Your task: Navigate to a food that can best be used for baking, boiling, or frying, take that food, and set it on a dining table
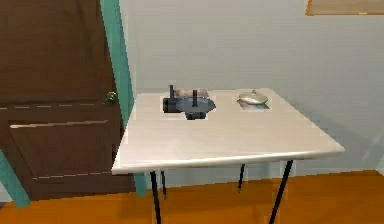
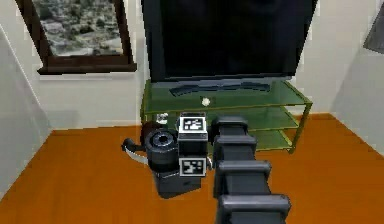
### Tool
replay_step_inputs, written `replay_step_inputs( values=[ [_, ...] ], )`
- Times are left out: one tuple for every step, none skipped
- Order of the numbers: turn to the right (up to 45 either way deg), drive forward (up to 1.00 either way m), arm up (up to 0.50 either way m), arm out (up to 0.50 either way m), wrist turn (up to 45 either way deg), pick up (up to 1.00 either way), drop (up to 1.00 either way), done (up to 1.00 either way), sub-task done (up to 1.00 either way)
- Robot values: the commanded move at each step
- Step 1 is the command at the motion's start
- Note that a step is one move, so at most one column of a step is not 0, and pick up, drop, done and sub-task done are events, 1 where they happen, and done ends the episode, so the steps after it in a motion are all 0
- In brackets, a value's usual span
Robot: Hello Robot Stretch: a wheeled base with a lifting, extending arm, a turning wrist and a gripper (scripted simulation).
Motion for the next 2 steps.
replay_step_inputs(
  values=[
    [-6.0, 0.00, 0.00, 0.00, 0.0, 0.00, 0.00, 0.00, 0.00],
    [0.0, 0.30, 0.00, 0.00, 0.0, 0.00, 0.00, 0.00, 0.00]
  ],
)
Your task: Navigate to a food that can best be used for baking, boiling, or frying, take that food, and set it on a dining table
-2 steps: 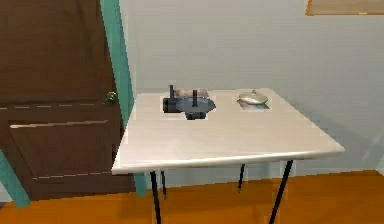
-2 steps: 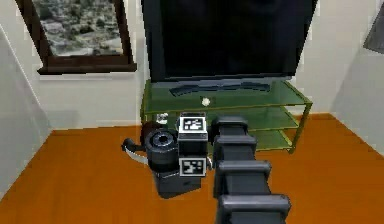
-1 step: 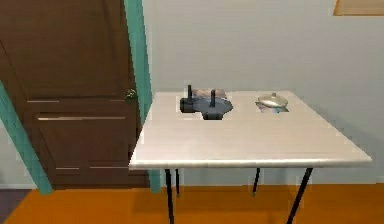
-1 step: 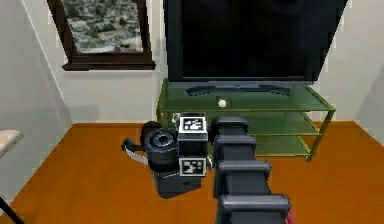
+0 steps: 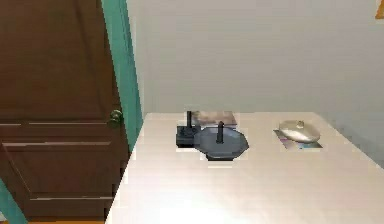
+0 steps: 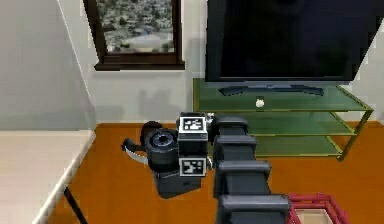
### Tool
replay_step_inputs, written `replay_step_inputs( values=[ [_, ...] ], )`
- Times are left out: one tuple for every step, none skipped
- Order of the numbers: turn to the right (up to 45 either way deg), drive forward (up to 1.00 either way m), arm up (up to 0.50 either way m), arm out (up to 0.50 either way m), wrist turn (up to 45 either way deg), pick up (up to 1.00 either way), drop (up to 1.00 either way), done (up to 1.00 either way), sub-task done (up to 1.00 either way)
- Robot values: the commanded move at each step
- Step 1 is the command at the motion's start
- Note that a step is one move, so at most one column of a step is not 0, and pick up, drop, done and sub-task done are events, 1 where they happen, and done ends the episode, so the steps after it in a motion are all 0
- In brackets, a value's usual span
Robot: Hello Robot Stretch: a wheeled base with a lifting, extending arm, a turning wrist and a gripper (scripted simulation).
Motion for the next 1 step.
replay_step_inputs(
  values=[
    [-45.0, 0.00, 0.00, 0.00, 0.0, 0.00, 0.00, 0.00, 0.00]
  ],
)
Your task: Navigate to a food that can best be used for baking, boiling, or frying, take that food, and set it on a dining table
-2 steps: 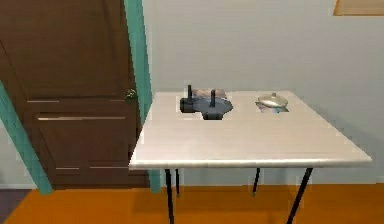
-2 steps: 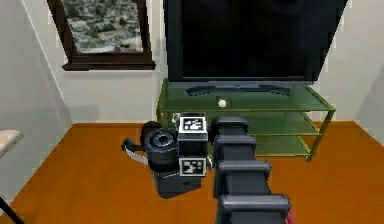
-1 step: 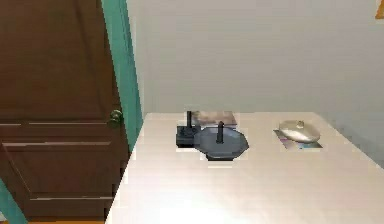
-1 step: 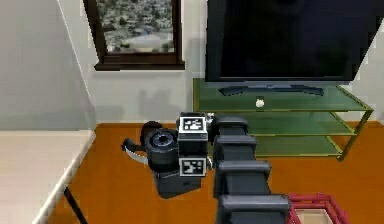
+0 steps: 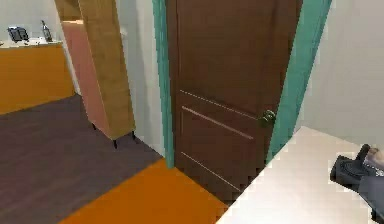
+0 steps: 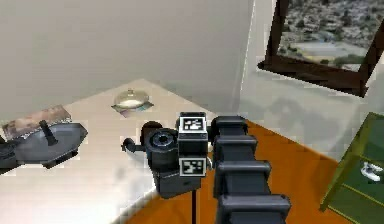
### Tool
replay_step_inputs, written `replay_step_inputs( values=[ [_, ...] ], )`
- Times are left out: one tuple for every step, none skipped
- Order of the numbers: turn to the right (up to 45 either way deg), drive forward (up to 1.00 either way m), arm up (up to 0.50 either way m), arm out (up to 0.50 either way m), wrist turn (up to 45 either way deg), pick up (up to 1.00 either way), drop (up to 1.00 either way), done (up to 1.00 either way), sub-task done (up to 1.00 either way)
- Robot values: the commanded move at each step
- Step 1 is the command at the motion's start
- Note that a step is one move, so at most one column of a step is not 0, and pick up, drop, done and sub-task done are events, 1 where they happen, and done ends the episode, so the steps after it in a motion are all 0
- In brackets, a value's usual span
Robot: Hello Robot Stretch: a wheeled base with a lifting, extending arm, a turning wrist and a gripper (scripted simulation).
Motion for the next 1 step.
replay_step_inputs(
  values=[
    [-45.0, 0.00, 0.00, 0.00, 0.0, 0.00, 0.00, 0.00, 0.00]
  ],
)
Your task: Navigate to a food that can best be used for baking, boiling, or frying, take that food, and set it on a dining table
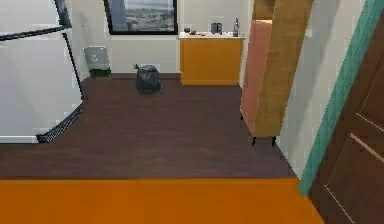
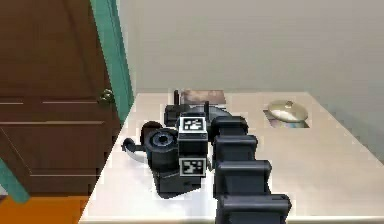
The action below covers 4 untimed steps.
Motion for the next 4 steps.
replay_step_inputs(
  values=[
    [-45.0, 0.00, 0.00, 0.00, 0.0, 0.00, 0.00, 0.00, 0.00],
    [-15.0, 0.00, 0.00, 0.00, 0.0, 0.00, 0.00, 0.00, 0.00],
    [45.0, 0.00, 0.00, 0.00, 0.0, 0.00, 0.00, 0.00, 0.00],
    [45.0, 0.00, 0.00, 0.00, 0.0, 0.00, 0.00, 0.00, 0.00]
  ],
)
